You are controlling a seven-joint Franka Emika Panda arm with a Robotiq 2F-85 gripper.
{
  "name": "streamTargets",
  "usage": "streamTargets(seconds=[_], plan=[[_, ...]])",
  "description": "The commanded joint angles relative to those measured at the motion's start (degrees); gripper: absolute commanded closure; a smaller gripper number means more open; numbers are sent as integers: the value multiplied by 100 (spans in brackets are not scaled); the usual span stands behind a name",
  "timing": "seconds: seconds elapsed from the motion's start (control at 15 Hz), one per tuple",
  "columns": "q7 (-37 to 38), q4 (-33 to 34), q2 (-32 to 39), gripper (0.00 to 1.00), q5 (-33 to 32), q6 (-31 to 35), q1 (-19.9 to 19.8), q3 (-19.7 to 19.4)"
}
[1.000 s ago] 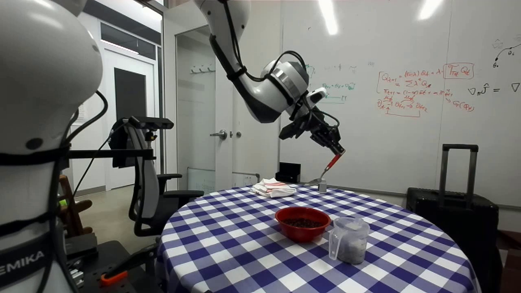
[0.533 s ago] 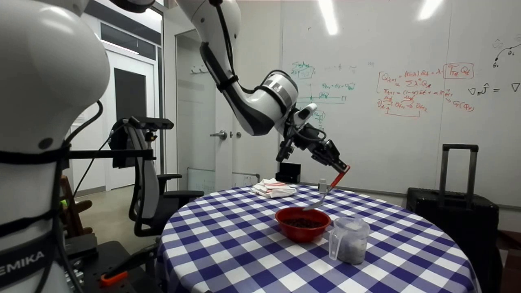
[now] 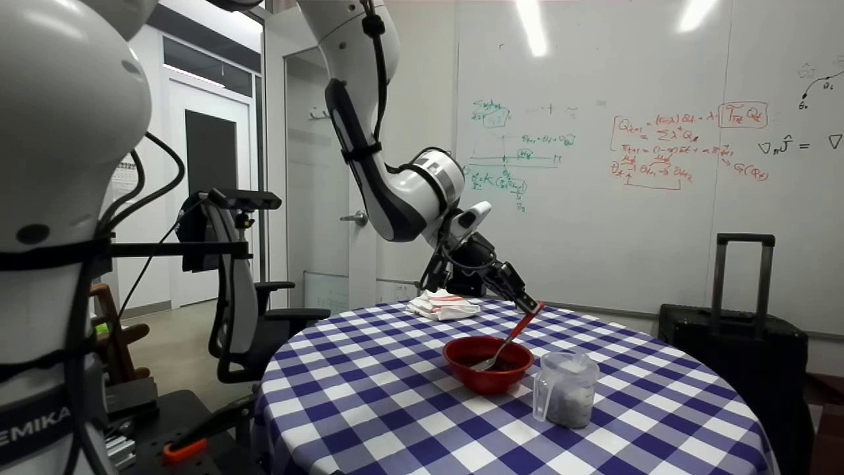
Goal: Use the spoon to pick up some contents from the bowl and pour into the jug
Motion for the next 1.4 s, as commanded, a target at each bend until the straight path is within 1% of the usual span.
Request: streamTargets(seconds=[0.0,0.2,0.47,0.93,1.33], plan=[[363,55,-154,95,-435,-362,-825,903],[547,112,-133,95,-700,-512,-1210,1325],[946,201,-58,95,-1175,-798,-1462,1652],[1743,252,110,95,-2124,-1621,-1577,2064],[2138,366,399,95,-2606,-2200,-1593,2353]])
